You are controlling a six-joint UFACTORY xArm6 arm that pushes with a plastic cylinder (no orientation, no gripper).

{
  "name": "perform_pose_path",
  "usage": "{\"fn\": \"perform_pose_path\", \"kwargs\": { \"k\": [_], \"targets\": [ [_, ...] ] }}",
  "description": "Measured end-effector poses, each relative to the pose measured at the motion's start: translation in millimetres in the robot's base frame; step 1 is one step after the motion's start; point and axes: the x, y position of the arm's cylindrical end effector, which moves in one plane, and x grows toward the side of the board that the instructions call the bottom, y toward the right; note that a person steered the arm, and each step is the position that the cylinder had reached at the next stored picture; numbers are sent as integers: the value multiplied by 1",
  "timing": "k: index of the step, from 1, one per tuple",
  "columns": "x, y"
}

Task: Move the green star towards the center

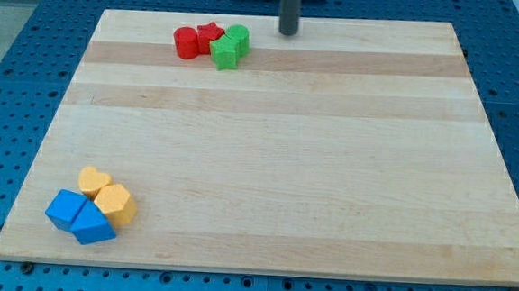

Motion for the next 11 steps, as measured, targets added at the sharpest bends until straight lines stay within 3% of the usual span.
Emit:
{"fn": "perform_pose_path", "kwargs": {
  "k": [4,11],
  "targets": [
    [35,-87],
    [192,-85]
  ]
}}
